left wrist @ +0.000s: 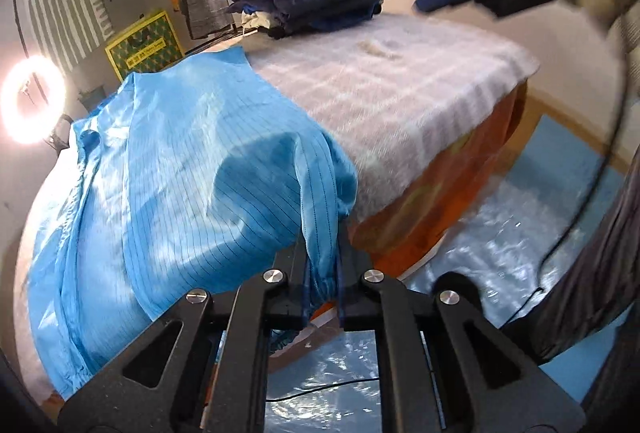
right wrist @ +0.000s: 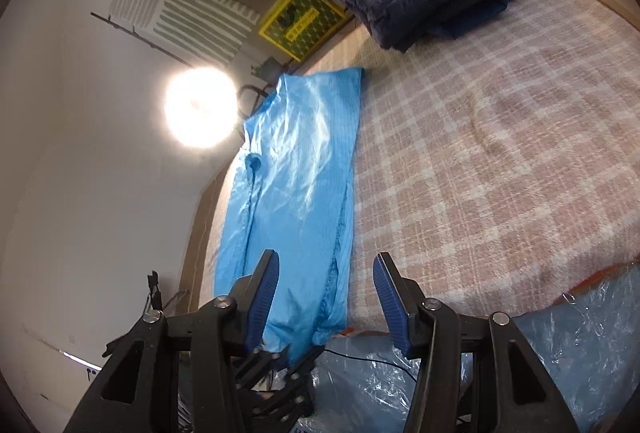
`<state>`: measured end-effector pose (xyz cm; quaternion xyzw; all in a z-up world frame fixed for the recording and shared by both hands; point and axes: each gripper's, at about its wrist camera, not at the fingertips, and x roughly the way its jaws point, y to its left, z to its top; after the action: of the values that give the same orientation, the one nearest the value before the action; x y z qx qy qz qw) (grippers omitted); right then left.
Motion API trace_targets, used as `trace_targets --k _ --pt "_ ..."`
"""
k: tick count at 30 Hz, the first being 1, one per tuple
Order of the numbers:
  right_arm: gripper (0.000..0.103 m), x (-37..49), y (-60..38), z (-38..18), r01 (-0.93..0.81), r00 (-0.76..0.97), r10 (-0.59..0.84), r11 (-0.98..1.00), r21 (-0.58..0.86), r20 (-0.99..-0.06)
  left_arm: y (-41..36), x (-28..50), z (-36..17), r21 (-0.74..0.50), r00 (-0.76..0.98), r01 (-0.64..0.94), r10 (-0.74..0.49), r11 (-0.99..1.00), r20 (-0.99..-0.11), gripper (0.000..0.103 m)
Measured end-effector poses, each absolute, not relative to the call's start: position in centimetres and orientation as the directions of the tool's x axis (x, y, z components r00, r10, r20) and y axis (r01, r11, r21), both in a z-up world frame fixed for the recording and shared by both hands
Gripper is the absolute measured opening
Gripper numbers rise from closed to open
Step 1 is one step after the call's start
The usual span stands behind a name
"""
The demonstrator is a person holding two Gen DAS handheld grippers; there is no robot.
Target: Fold large clothes
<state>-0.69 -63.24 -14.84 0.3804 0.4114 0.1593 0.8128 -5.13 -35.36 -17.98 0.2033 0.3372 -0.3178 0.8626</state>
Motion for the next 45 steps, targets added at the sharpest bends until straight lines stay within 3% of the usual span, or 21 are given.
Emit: trace_targets --k 4,9,11,13,16,20,27,36,38,41,42,45 --pt "0.053 3.0 -62.0 -16.1 0.045 0.55 0.606 0.665 0.746 -0.574 -34.8 -4.4 -17.2 0.041 0.532 0.68 -0.454 0.732 -0.715 0.007" --pt "0.064 6.8 -60.4 -18.1 0.032 0.492 0.616 0.694 0.72 -0.615 -35.6 -5.3 -18.0 0.125 0.547 0.704 -0.422 0.699 -0.723 0.008" --pt "0.062 7.6 -59.8 -19.7 0.036 0.453 0.643 0.679 0.734 -0.617 -36.0 -5.8 -18.5 0.143 0.541 0.715 -0.413 0.685 -0.733 0.013" --pt "0.062 7.9 -58.9 -20.9 0.027 0.412 0.68 0.657 0.753 -0.607 -36.2 -6.2 -18.6 0.159 0.544 0.72 -0.408 0.676 -0.733 0.029" --pt "0.062 8.0 -57.7 -22.2 0.015 0.366 0.711 0.641 0.768 -0.601 -36.1 -6.9 -17.7 0.163 0.561 0.717 -0.422 0.678 -0.712 0.035" --pt "0.05 7.9 -56.4 -23.4 -0.001 0.304 0.743 0.626 0.78 -0.596 -36.2 -6.8 -16.4 0.141 0.578 0.702 -0.443 0.698 -0.685 0.051" --pt "0.005 8.1 -55.0 -23.2 -0.006 0.284 0.727 0.653 0.757 -0.625 -36.9 -3.3 -16.7 0.106 0.594 0.645 -0.41 0.757 -0.692 0.051" --pt "0.001 8.3 -52.7 -20.0 -0.097 0.317 0.751 0.633 0.768 -0.579 -37.0 -1.7 -17.3 0.113 0.605 0.622 -0.383 0.775 -0.699 0.051" --pt "0.001 8.5 -52.4 -20.0 -0.092 0.311 0.762 0.619 0.78 -0.568 -36.8 -1.3 -17.5 0.113 0.606 0.608 -0.368 0.786 -0.705 0.05" --pt "0.001 8.6 -52.1 -19.9 -0.097 0.304 0.769 0.613 0.784 -0.563 -36.2 -0.6 -17.6 0.067 0.584 0.604 -0.384 0.794 -0.715 0.023" --pt "0.001 8.6 -52.1 -19.8 -0.102 0.303 0.769 0.614 0.783 -0.563 -36.0 -0.4 -17.6 0.053 0.576 0.607 -0.393 0.793 -0.716 0.009" --pt "0.001 8.7 -52.0 -19.9 -0.106 0.301 0.773 0.61 0.786 -0.559 -35.2 -0.1 -17.1 -0.004 0.554 0.614 -0.434 0.789 -0.71 0.005"
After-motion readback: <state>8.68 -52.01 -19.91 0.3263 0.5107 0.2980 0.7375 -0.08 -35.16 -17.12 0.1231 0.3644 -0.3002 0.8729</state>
